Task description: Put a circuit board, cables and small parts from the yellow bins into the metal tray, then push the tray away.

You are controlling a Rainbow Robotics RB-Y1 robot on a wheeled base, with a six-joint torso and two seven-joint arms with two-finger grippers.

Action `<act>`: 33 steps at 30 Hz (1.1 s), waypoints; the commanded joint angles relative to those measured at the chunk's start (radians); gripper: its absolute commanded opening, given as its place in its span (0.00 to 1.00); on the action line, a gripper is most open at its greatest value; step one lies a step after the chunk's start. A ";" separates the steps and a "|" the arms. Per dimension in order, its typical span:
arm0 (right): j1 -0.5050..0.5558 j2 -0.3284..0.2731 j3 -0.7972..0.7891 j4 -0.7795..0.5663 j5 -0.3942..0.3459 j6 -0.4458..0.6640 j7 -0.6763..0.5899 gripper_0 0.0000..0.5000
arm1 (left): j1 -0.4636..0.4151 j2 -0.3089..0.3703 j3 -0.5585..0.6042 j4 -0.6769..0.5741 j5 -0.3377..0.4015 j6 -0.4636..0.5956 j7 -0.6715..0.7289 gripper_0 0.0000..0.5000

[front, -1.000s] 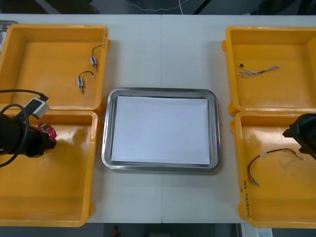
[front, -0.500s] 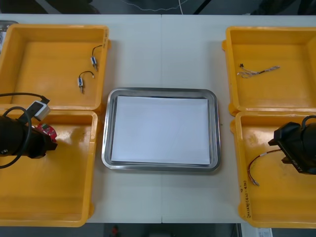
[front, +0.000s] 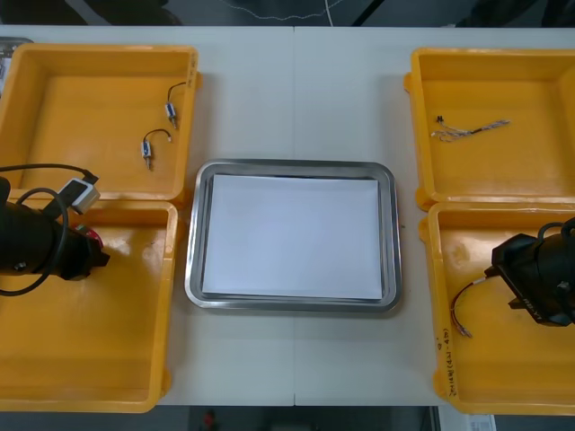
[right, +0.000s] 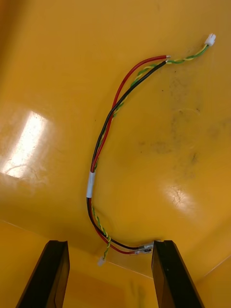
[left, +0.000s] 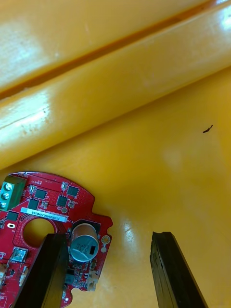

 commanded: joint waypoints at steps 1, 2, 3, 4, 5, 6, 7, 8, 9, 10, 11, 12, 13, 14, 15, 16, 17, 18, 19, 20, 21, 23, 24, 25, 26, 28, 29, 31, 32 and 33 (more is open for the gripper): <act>-0.022 0.034 0.013 -0.004 0.027 0.002 -0.052 1.00 | -0.044 0.041 -0.035 0.001 -0.019 -0.018 -0.094 1.00; -0.022 0.037 0.013 -0.004 0.028 0.002 -0.052 1.00 | -0.045 0.042 -0.037 0.001 -0.020 -0.021 -0.093 1.00; -0.022 0.042 0.015 -0.004 0.033 0.002 -0.053 1.00 | -0.045 0.041 -0.041 0.004 -0.020 -0.024 -0.093 1.00; -0.022 0.046 0.015 -0.004 0.038 0.002 -0.053 1.00 | -0.045 0.042 -0.046 0.009 -0.020 -0.027 -0.094 1.00; -0.022 0.048 0.013 -0.004 0.039 0.002 -0.053 1.00 | -0.047 0.041 -0.048 0.010 -0.020 -0.027 -0.094 1.00; -0.022 0.053 0.013 -0.004 0.044 0.002 -0.053 1.00 | -0.048 0.041 -0.052 0.015 -0.020 -0.027 -0.096 1.00; -0.022 0.056 0.015 -0.004 0.047 -0.005 -0.053 1.00 | -0.050 0.041 -0.054 0.018 -0.020 -0.029 -0.096 1.00; -0.022 0.057 0.017 -0.004 0.053 -0.011 -0.053 1.00 | -0.050 0.041 -0.057 0.021 -0.020 -0.032 -0.096 1.00; -0.022 0.059 0.017 -0.004 0.053 -0.014 -0.053 1.00 | -0.050 0.042 -0.060 0.021 -0.020 -0.034 -0.096 1.00; -0.022 0.060 0.018 0.002 0.056 -0.018 -0.053 1.00 | -0.050 0.041 -0.063 0.022 -0.022 -0.035 -0.096 1.00; -0.022 0.059 0.020 0.008 0.058 -0.021 -0.053 1.00 | -0.050 0.041 -0.063 0.022 -0.023 -0.038 -0.094 1.00; -0.022 0.060 0.023 0.021 0.061 -0.034 -0.053 1.00 | -0.051 0.041 -0.064 0.024 -0.023 -0.035 -0.096 1.00; -0.022 0.059 0.027 0.033 0.064 -0.051 -0.053 1.00 | -0.050 0.041 -0.066 0.024 -0.023 -0.035 -0.094 1.00; -0.022 0.059 0.030 0.042 0.068 -0.066 -0.053 1.00 | -0.050 0.041 -0.067 0.025 -0.026 -0.035 -0.094 1.00; -0.022 0.059 0.032 0.048 0.070 -0.072 -0.053 1.00 | -0.050 0.041 -0.069 0.025 -0.029 -0.035 -0.096 1.00; -0.022 0.060 0.035 0.054 0.073 -0.083 -0.053 1.00 | -0.050 0.042 -0.069 0.025 -0.031 -0.035 -0.096 1.00; -0.022 0.060 0.038 0.057 0.074 -0.090 -0.056 1.00 | -0.050 0.042 -0.069 0.025 -0.031 -0.035 -0.096 1.00; -0.019 0.059 0.040 0.059 0.076 -0.094 -0.058 1.00 | -0.050 0.042 -0.069 0.025 -0.031 -0.035 -0.097 1.00; -0.022 0.060 0.043 0.059 0.077 -0.098 -0.059 1.00 | -0.050 0.042 -0.069 0.025 -0.031 -0.035 -0.099 0.94; -0.022 0.059 0.047 0.062 0.081 -0.101 -0.062 1.00 | -0.050 0.042 -0.069 0.025 -0.031 -0.035 -0.099 0.40; -0.019 0.060 0.049 0.062 0.082 -0.103 -0.064 1.00 | -0.050 0.042 -0.069 0.025 -0.031 -0.035 -0.099 0.12; -0.022 0.059 0.056 0.070 0.085 -0.113 -0.072 1.00 | -0.050 0.042 -0.069 0.025 -0.031 -0.034 -0.102 0.00; -0.022 0.060 0.060 0.073 0.085 -0.115 -0.072 1.00 | -0.050 0.042 -0.069 0.025 -0.031 -0.034 -0.102 0.00; -0.022 0.060 0.066 0.077 0.087 -0.123 -0.075 1.00 | -0.050 0.042 -0.067 0.025 -0.031 -0.032 -0.103 0.00; -0.022 0.060 0.072 0.080 0.090 -0.130 -0.078 1.00 | -0.048 0.042 -0.067 0.025 -0.032 -0.032 -0.103 0.00; -0.022 0.059 0.079 0.088 0.093 -0.141 -0.085 1.00 | -0.050 0.042 -0.067 0.025 -0.031 -0.029 -0.103 0.00; -0.022 0.060 0.081 0.091 0.094 -0.147 -0.088 1.00 | -0.050 0.042 -0.067 0.025 -0.031 -0.026 -0.103 0.00; -0.022 0.059 0.083 0.097 0.096 -0.152 -0.092 1.00 | -0.050 0.044 -0.066 0.025 -0.028 -0.026 -0.103 0.00; -0.022 0.060 0.083 0.100 0.096 -0.155 -0.095 1.00 | -0.048 0.047 -0.064 0.024 -0.025 -0.023 -0.103 0.00; -0.022 0.060 0.083 0.102 0.097 -0.155 -0.096 1.00 | -0.050 0.048 -0.063 0.024 -0.025 -0.021 -0.103 0.00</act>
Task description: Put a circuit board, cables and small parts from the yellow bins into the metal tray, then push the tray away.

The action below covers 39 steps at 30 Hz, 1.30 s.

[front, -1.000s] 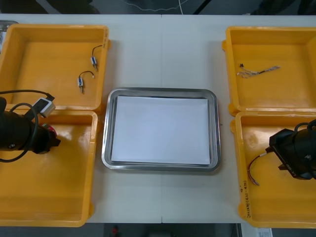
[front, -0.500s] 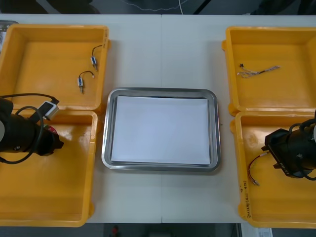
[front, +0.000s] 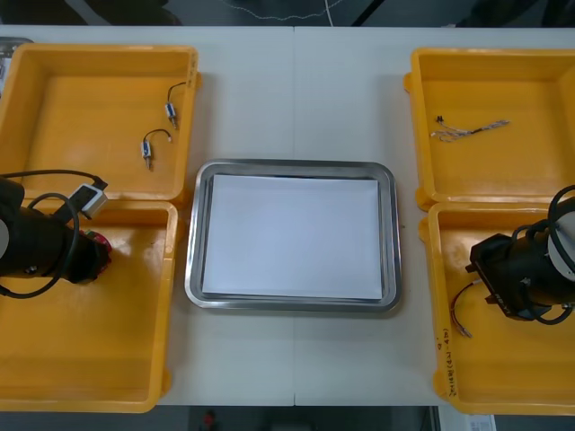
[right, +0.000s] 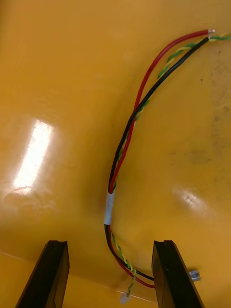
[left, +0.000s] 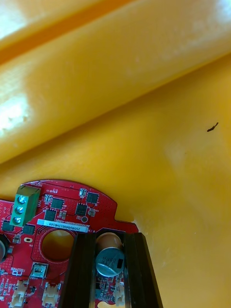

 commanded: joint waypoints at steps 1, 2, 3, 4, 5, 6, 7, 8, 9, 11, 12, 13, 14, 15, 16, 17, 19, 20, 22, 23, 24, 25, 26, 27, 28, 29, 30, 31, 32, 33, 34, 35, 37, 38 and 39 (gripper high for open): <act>-0.021 0.012 0.017 0.008 0.013 -0.014 -0.037 1.00 | -0.028 0.049 0.000 -0.008 -0.003 0.014 -0.101 0.00; -0.021 0.010 0.017 0.011 0.015 -0.014 -0.040 1.00 | -0.028 0.051 0.006 -0.011 -0.003 0.027 -0.103 0.00; -0.021 0.012 0.017 0.013 0.015 -0.015 -0.042 1.00 | -0.028 0.051 0.011 -0.014 -0.003 0.038 -0.103 0.00; -0.021 0.012 0.017 0.019 0.018 -0.017 -0.043 1.00 | -0.029 0.051 0.023 -0.020 -0.003 0.061 -0.104 0.00; -0.021 0.010 0.017 0.025 0.018 -0.023 -0.046 1.00 | -0.031 0.051 0.034 -0.032 -0.002 0.087 -0.104 0.00; -0.021 0.012 0.017 0.031 0.018 -0.029 -0.049 1.00 | -0.029 0.051 0.049 -0.051 -0.002 0.118 -0.103 0.00; -0.021 0.012 0.017 0.034 0.018 -0.034 -0.049 1.00 | -0.031 0.051 0.057 -0.058 -0.002 0.133 -0.101 0.00; -0.021 0.010 0.017 0.042 0.020 -0.041 -0.052 1.00 | -0.029 0.051 0.074 -0.075 -0.002 0.165 -0.101 0.00; -0.021 0.012 0.017 0.048 0.020 -0.049 -0.054 1.00 | -0.029 0.051 0.089 -0.091 0.000 0.193 -0.100 0.00; -0.022 0.012 0.020 0.056 0.020 -0.054 -0.058 1.00 | -0.029 0.051 0.110 -0.110 0.004 0.231 -0.097 0.00; -0.024 0.010 0.020 0.059 0.021 -0.055 -0.062 1.00 | -0.031 0.051 0.124 -0.124 0.007 0.253 -0.095 0.00; -0.025 0.010 0.020 0.060 0.021 -0.055 -0.065 1.00 | -0.031 0.051 0.130 -0.132 0.009 0.264 -0.093 0.00; -0.027 0.012 0.021 0.062 0.021 -0.055 -0.068 1.00 | -0.029 0.051 0.141 -0.144 0.012 0.282 -0.093 0.00; -0.028 0.012 0.020 0.063 0.021 -0.055 -0.071 1.00 | -0.031 0.049 0.153 -0.160 0.012 0.302 -0.090 0.00; -0.030 0.010 0.021 0.063 0.021 -0.055 -0.075 1.00 | -0.029 0.049 0.167 -0.175 0.013 0.322 -0.089 0.00; -0.030 0.010 0.021 0.063 0.021 -0.055 -0.077 1.00 | -0.029 0.049 0.173 -0.183 0.013 0.333 -0.087 0.00; -0.032 0.012 0.030 0.063 0.021 -0.054 -0.091 1.00 | -0.031 0.049 0.198 -0.221 0.013 0.371 -0.086 0.00; -0.032 0.010 0.034 0.063 0.023 -0.054 -0.094 1.00 | -0.031 0.049 0.204 -0.232 0.013 0.380 -0.084 0.00; -0.032 0.010 0.040 0.063 0.023 -0.054 -0.104 1.00 | -0.032 0.049 0.219 -0.276 0.015 0.418 -0.078 0.00; -0.032 0.012 0.040 0.063 0.023 -0.054 -0.108 1.00 | -0.035 0.049 0.221 -0.288 0.017 0.428 -0.077 0.00; -0.032 0.012 0.041 0.063 0.023 -0.054 -0.111 1.00 | -0.040 0.049 0.225 -0.310 0.017 0.448 -0.074 0.00; -0.032 0.012 0.043 0.063 0.023 -0.055 -0.115 1.00 | -0.046 0.049 0.225 -0.331 0.015 0.464 -0.069 0.00; -0.032 0.010 0.043 0.063 0.023 -0.054 -0.117 1.00 | -0.049 0.049 0.225 -0.341 0.017 0.472 -0.067 0.00; -0.032 0.012 0.043 0.063 0.023 -0.054 -0.120 1.00 | -0.058 0.048 0.225 -0.361 0.018 0.491 -0.061 0.00; -0.032 0.012 0.043 0.063 0.021 -0.055 -0.121 1.00 | -0.066 0.043 0.225 -0.379 0.020 0.509 -0.057 0.00; -0.032 0.012 0.043 0.067 0.018 -0.054 -0.123 1.00 | -0.072 0.039 0.225 -0.387 0.020 0.518 -0.055 0.00; -0.033 0.010 0.044 0.070 0.018 -0.055 -0.124 1.00 | -0.081 0.031 0.225 -0.402 0.023 0.537 -0.054 0.00; -0.035 0.010 0.046 0.074 0.021 -0.055 -0.127 1.00 | -0.094 0.022 0.222 -0.416 0.026 0.555 -0.054 0.00; -0.036 0.012 0.047 0.076 0.021 -0.055 -0.127 1.00 | -0.101 0.017 0.218 -0.420 0.027 0.563 -0.054 0.00; -0.036 0.010 0.046 0.077 0.023 -0.055 -0.129 1.00 | -0.115 0.009 0.205 -0.431 0.029 0.578 -0.054 0.00; -0.036 0.012 0.047 0.077 0.023 -0.055 -0.129 1.00 | -0.132 0.000 0.190 -0.439 0.027 0.589 -0.051 0.00; -0.036 0.010 0.047 0.077 0.023 -0.055 -0.131 1.00 | -0.141 -0.004 0.181 -0.442 0.029 0.595 -0.049 0.00; -0.036 0.012 0.047 0.077 0.023 -0.055 -0.131 1.00 | -0.175 -0.017 0.149 -0.449 0.032 0.604 -0.040 0.00; -0.036 0.010 0.047 0.077 0.024 -0.057 -0.132 1.00 | -0.190 -0.021 0.133 -0.451 0.033 0.604 -0.037 0.00; -0.036 0.010 0.047 0.077 0.024 -0.057 -0.132 1.00 | -0.198 -0.024 0.126 -0.453 0.033 0.604 -0.035 0.00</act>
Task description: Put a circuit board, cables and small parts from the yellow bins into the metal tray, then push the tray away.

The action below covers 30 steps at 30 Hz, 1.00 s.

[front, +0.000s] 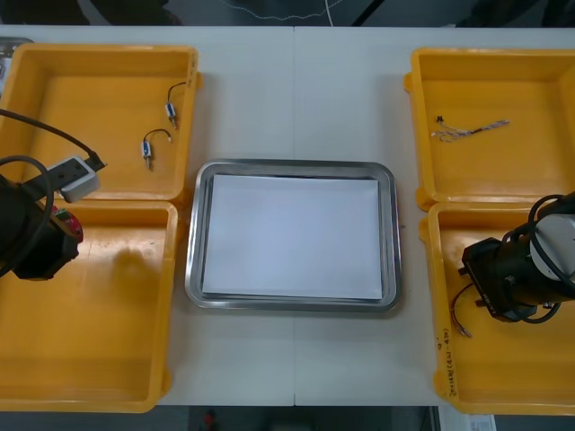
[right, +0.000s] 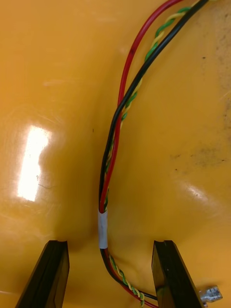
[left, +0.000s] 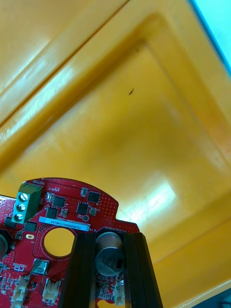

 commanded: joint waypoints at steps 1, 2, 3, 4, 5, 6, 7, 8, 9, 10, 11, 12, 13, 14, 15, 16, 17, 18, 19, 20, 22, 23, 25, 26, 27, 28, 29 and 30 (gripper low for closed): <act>-0.023 0.009 0.015 -0.007 0.010 -0.010 -0.047 1.00 | -0.110 -0.029 -0.071 -0.036 0.016 0.012 -0.031 0.00; -0.023 0.009 0.015 -0.007 0.010 -0.010 -0.049 1.00 | -0.129 -0.037 -0.088 -0.036 0.020 0.012 -0.024 0.00; -0.023 0.010 0.014 -0.005 0.010 -0.010 -0.049 1.00 | -0.138 -0.042 -0.096 -0.036 0.022 0.012 -0.023 0.00; -0.023 0.009 0.015 -0.007 0.008 -0.010 -0.050 1.00 | -0.155 -0.049 -0.111 -0.036 0.027 0.012 -0.017 0.00; -0.023 0.009 0.014 -0.007 0.007 -0.010 -0.050 1.00 | -0.173 -0.059 -0.128 -0.036 0.030 0.012 -0.011 0.00; -0.023 0.010 0.014 -0.007 0.007 -0.010 -0.052 1.00 | -0.181 -0.063 -0.135 -0.036 0.030 0.012 -0.008 0.00; -0.023 0.010 0.015 -0.007 0.007 -0.010 -0.052 1.00 | -0.198 -0.072 -0.152 -0.036 0.031 0.012 -0.001 0.00; -0.023 0.009 0.015 -0.005 0.007 -0.010 -0.053 1.00 | -0.213 -0.082 -0.171 -0.036 0.030 0.012 0.005 0.00; -0.022 0.010 0.014 -0.005 0.007 -0.010 -0.053 1.00 | -0.219 -0.086 -0.178 -0.036 0.030 0.012 0.008 0.00; -0.022 0.010 0.015 0.001 0.007 -0.010 -0.053 1.00 | -0.233 -0.094 -0.197 -0.036 0.031 0.006 0.014 0.00; -0.023 0.009 0.015 0.010 0.007 -0.015 -0.053 1.00 | -0.245 -0.102 -0.221 -0.036 0.028 -0.003 0.022 0.00; -0.022 0.009 0.015 0.015 0.007 -0.020 -0.053 1.00 | -0.253 -0.106 -0.232 -0.036 0.028 -0.006 0.028 0.00; -0.023 0.009 0.015 0.024 0.008 -0.032 -0.053 1.00 | -0.264 -0.109 -0.257 -0.036 0.024 -0.017 0.052 0.00; -0.022 0.009 0.015 0.029 0.010 -0.036 -0.053 1.00 | -0.276 -0.114 -0.280 -0.036 0.022 -0.029 0.074 0.00; -0.023 0.009 0.015 0.029 0.011 -0.036 -0.053 1.00 | -0.283 -0.115 -0.292 -0.036 0.020 -0.037 0.086 0.00; -0.023 0.009 0.015 0.029 0.008 -0.033 -0.053 1.00 | -0.296 -0.118 -0.316 -0.036 0.017 -0.049 0.107 0.00; -0.023 0.009 0.015 0.027 0.007 -0.030 -0.053 1.00 | -0.310 -0.120 -0.339 -0.038 0.013 -0.060 0.129 0.00; -0.023 0.009 0.015 0.029 0.007 -0.029 -0.053 1.00 | -0.316 -0.121 -0.352 -0.038 0.011 -0.064 0.140 0.00; -0.023 0.010 0.015 0.029 0.005 -0.030 -0.055 1.00 | -0.329 -0.126 -0.375 -0.039 0.007 -0.074 0.161 0.00; -0.022 0.009 0.015 0.029 0.005 -0.029 -0.055 1.00 | -0.342 -0.131 -0.395 -0.039 0.001 -0.078 0.180 0.00; -0.023 0.009 0.014 0.029 0.004 -0.029 -0.055 1.00 | -0.360 -0.144 -0.424 -0.039 -0.016 -0.078 0.206 0.00; -0.023 0.009 0.015 0.029 0.004 -0.029 -0.055 1.00 | -0.371 -0.157 -0.441 -0.039 -0.027 -0.080 0.226 0.00; -0.023 0.009 0.015 0.029 -0.001 -0.027 -0.055 0.87 | -0.388 -0.177 -0.470 -0.039 -0.049 -0.078 0.255 0.00; -0.022 0.009 0.015 0.029 -0.002 -0.024 -0.055 0.40 | -0.397 -0.192 -0.487 -0.039 -0.062 -0.078 0.275 0.00; -0.023 0.009 0.015 0.029 -0.002 -0.023 -0.055 0.15 | -0.402 -0.200 -0.497 -0.039 -0.073 -0.078 0.284 0.00; -0.023 0.009 0.015 0.029 -0.004 -0.021 -0.055 0.00 | -0.411 -0.215 -0.516 -0.038 -0.092 -0.078 0.304 0.00; -0.023 0.009 0.015 0.029 -0.004 -0.018 -0.055 0.00 | -0.418 -0.227 -0.534 -0.036 -0.110 -0.078 0.319 0.00; -0.023 0.009 0.014 0.029 -0.004 -0.016 -0.055 0.00 | -0.422 -0.233 -0.544 -0.035 -0.118 -0.080 0.327 0.00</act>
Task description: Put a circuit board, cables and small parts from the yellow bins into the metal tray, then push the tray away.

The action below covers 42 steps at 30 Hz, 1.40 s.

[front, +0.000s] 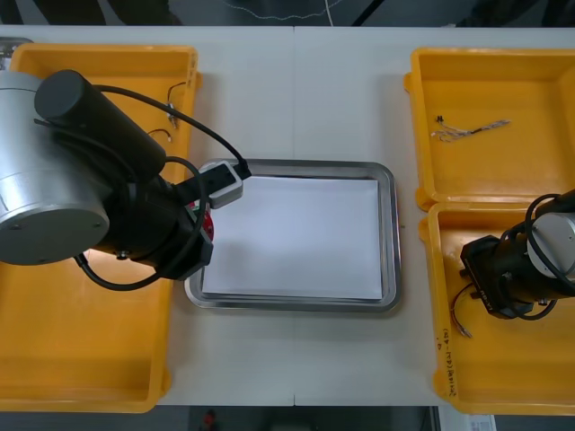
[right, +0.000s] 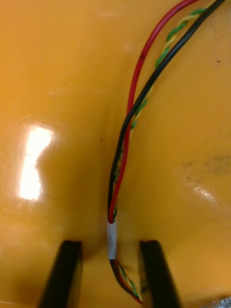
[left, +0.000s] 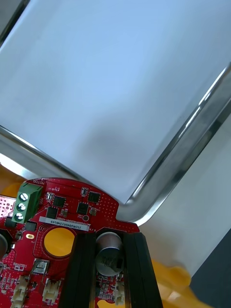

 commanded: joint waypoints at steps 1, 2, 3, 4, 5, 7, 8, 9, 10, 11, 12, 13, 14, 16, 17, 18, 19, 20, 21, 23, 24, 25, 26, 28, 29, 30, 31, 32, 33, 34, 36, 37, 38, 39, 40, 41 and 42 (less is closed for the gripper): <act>-0.013 0.009 0.012 -0.002 -0.004 0.012 -0.037 0.00 | -0.068 -0.073 -0.072 -0.026 -0.069 -0.014 0.134 0.00; -0.013 0.009 0.006 -0.005 -0.005 0.012 -0.037 0.00 | -0.071 -0.080 -0.089 -0.020 -0.083 -0.018 0.139 0.00; -0.013 0.009 0.003 -0.006 -0.007 0.013 -0.037 0.00 | -0.071 -0.085 -0.095 -0.017 -0.091 -0.021 0.141 0.00; -0.013 0.009 -0.004 -0.012 -0.008 0.016 -0.038 0.00 | -0.069 -0.090 -0.109 -0.004 -0.098 -0.032 0.144 0.00; -0.013 0.009 -0.010 -0.018 -0.012 0.022 -0.037 0.00 | -0.069 -0.090 -0.118 0.011 -0.100 -0.051 0.147 0.00; -0.013 0.009 -0.024 -0.037 -0.018 0.035 -0.037 0.00 | -0.069 -0.091 -0.135 0.040 -0.098 -0.086 0.151 0.00; -0.013 0.009 -0.037 -0.049 -0.025 0.047 -0.035 0.00 | -0.069 -0.091 -0.149 0.062 -0.098 -0.112 0.156 0.00; -0.015 0.009 -0.054 -0.068 -0.028 0.064 -0.037 0.00 | -0.069 -0.094 -0.161 0.083 -0.101 -0.136 0.159 0.00; -0.016 0.009 -0.062 -0.075 -0.030 0.075 -0.037 0.00 | -0.069 -0.096 -0.167 0.091 -0.103 -0.147 0.159 0.00; -0.021 0.006 -0.080 -0.092 -0.031 0.101 -0.034 0.00 | -0.069 -0.100 -0.179 0.109 -0.109 -0.166 0.162 0.00; -0.025 0.001 -0.099 -0.109 -0.035 0.127 -0.032 0.00 | -0.069 -0.102 -0.193 0.123 -0.117 -0.181 0.165 0.00; -0.028 -0.002 -0.106 -0.118 -0.036 0.141 -0.029 0.00 | -0.069 -0.105 -0.199 0.129 -0.121 -0.190 0.165 0.00; -0.033 -0.008 -0.123 -0.135 -0.041 0.167 -0.028 0.00 | -0.069 -0.106 -0.210 0.138 -0.126 -0.202 0.168 0.00; -0.042 -0.020 -0.146 -0.164 -0.048 0.206 -0.026 0.00 | -0.069 -0.106 -0.225 0.149 -0.132 -0.221 0.173 0.00; -0.050 -0.034 -0.160 -0.183 -0.054 0.218 -0.023 0.00 | -0.069 -0.106 -0.235 0.155 -0.137 -0.230 0.173 0.00; -0.059 -0.047 -0.172 -0.198 -0.059 0.218 -0.020 0.00 | -0.069 -0.106 -0.244 0.163 -0.141 -0.238 0.176 0.00; -0.062 -0.054 -0.177 -0.206 -0.062 0.218 -0.018 0.00 | -0.069 -0.106 -0.248 0.166 -0.140 -0.244 0.177 0.00; -0.071 -0.070 -0.186 -0.216 -0.068 0.218 -0.015 0.00 | -0.069 -0.106 -0.259 0.175 -0.141 -0.255 0.179 0.00; -0.077 -0.085 -0.194 -0.222 -0.076 0.218 -0.011 0.00 | -0.069 -0.106 -0.268 0.184 -0.146 -0.267 0.182 0.00; -0.084 -0.109 -0.205 -0.227 -0.100 0.218 -0.008 0.00 | -0.069 -0.105 -0.284 0.203 -0.155 -0.287 0.184 0.00; -0.084 -0.126 -0.214 -0.232 -0.124 0.218 -0.006 0.00 | -0.069 -0.105 -0.293 0.210 -0.166 -0.297 0.185 0.00; -0.082 -0.145 -0.223 -0.233 -0.153 0.218 -0.003 0.00 | -0.069 -0.105 -0.302 0.218 -0.172 -0.308 0.185 0.00; -0.081 -0.155 -0.229 -0.233 -0.168 0.218 -0.003 0.00 | -0.069 -0.105 -0.304 0.223 -0.173 -0.313 0.187 0.00; -0.077 -0.188 -0.252 -0.233 -0.228 0.218 0.006 0.00 | -0.069 -0.105 -0.310 0.233 -0.172 -0.320 0.187 0.00; -0.076 -0.195 -0.258 -0.233 -0.242 0.218 0.009 0.00 | -0.069 -0.103 -0.313 0.235 -0.172 -0.322 0.188 0.00; -0.073 -0.214 -0.270 -0.233 -0.271 0.218 0.014 0.00 | -0.069 -0.103 -0.317 0.238 -0.172 -0.325 0.187 0.00; -0.070 -0.229 -0.281 -0.233 -0.297 0.218 0.023 0.00 | -0.069 -0.102 -0.321 0.239 -0.172 -0.331 0.188 0.00; -0.070 -0.238 -0.284 -0.233 -0.309 0.218 0.026 0.00 | -0.069 -0.099 -0.324 0.241 -0.175 -0.333 0.188 0.00; -0.067 -0.257 -0.295 -0.233 -0.335 0.218 0.032 0.00 | -0.069 -0.097 -0.330 0.243 -0.181 -0.336 0.188 0.00; -0.065 -0.275 -0.304 -0.233 -0.363 0.218 0.038 0.00 | -0.069 -0.093 -0.334 0.246 -0.186 -0.337 0.188 0.00; -0.059 -0.300 -0.310 -0.236 -0.397 0.218 0.048 0.00 | -0.069 -0.090 -0.337 0.250 -0.184 -0.344 0.188 0.00; -0.054 -0.318 -0.312 -0.242 -0.415 0.218 0.055 0.00 | -0.069 -0.088 -0.339 0.255 -0.181 -0.347 0.188 0.00; -0.048 -0.327 -0.313 -0.247 -0.423 0.218 0.060 0.00 | -0.069 -0.087 -0.340 0.256 -0.181 -0.350 0.188 0.00; -0.039 -0.344 -0.313 -0.258 -0.438 0.218 0.066 0.00 | -0.069 -0.087 -0.344 0.262 -0.181 -0.354 0.187 0.00; -0.030 -0.363 -0.318 -0.268 -0.458 0.218 0.072 0.00 | -0.069 -0.083 -0.348 0.266 -0.180 -0.362 0.187 0.00; -0.021 -0.384 -0.324 -0.278 -0.482 0.218 0.078 0.00 | -0.069 -0.082 -0.353 0.270 -0.181 -0.371 0.188 0.00; -0.018 -0.395 -0.330 -0.281 -0.498 0.218 0.081 0.00 | -0.069 -0.082 -0.356 0.270 -0.183 -0.374 0.188 0.00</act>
